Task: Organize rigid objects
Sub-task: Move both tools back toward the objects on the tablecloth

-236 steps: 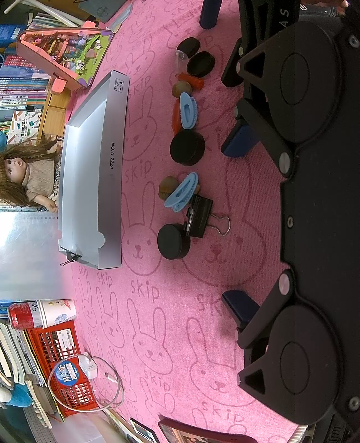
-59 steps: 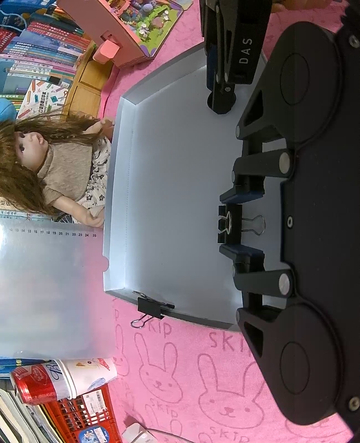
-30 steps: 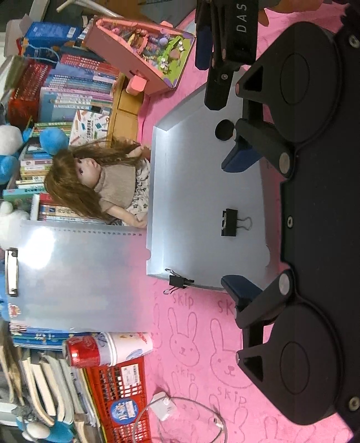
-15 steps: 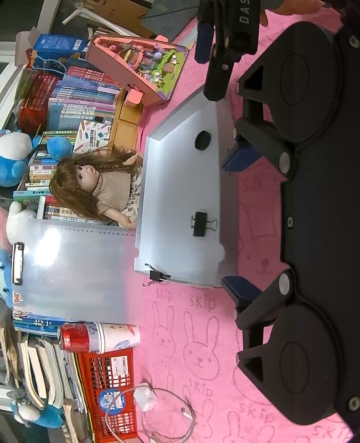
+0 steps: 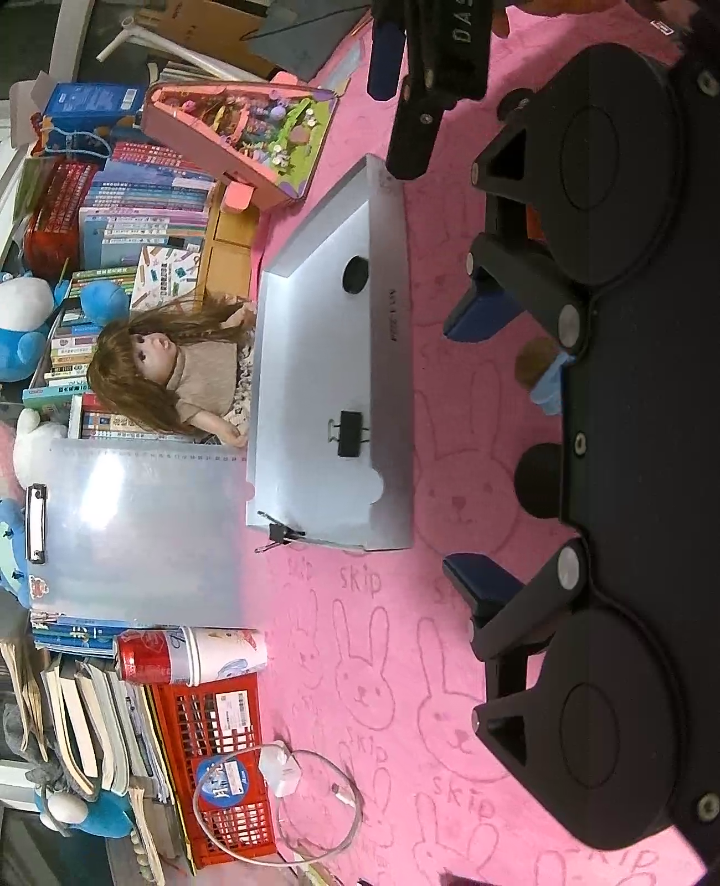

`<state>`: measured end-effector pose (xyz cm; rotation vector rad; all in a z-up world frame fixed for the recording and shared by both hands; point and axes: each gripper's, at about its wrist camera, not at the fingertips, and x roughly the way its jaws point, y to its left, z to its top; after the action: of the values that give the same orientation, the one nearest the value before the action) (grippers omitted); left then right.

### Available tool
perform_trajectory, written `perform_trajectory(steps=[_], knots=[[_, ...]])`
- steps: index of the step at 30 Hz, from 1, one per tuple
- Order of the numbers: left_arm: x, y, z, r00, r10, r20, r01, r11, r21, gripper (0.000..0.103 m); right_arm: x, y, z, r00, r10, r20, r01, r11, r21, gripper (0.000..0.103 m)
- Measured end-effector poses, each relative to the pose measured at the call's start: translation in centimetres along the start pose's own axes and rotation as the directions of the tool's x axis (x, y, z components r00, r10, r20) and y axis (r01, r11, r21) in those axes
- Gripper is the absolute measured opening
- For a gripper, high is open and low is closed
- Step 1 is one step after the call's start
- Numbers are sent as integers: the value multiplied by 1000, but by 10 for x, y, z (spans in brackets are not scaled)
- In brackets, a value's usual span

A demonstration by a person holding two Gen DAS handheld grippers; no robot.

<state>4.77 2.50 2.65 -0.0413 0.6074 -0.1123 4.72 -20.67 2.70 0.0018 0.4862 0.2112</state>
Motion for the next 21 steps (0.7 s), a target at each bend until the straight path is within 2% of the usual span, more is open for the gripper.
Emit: perform_trajectory(steps=[11, 17, 21], knots=[[-14, 4, -21, 1000, -1, -19, 2, 999, 43, 83, -18, 0, -28, 999, -42, 24, 44, 996, -76, 103], [-18, 12, -29, 999, 37, -14, -36, 999, 39, 82, -24, -4, -39, 998, -54, 10, 54, 996, -69, 103], [-18, 16, -34, 998, 55, -16, -54, 997, 60, 78, -29, -4, -48, 996, -85, 22, 87, 993, -84, 103]])
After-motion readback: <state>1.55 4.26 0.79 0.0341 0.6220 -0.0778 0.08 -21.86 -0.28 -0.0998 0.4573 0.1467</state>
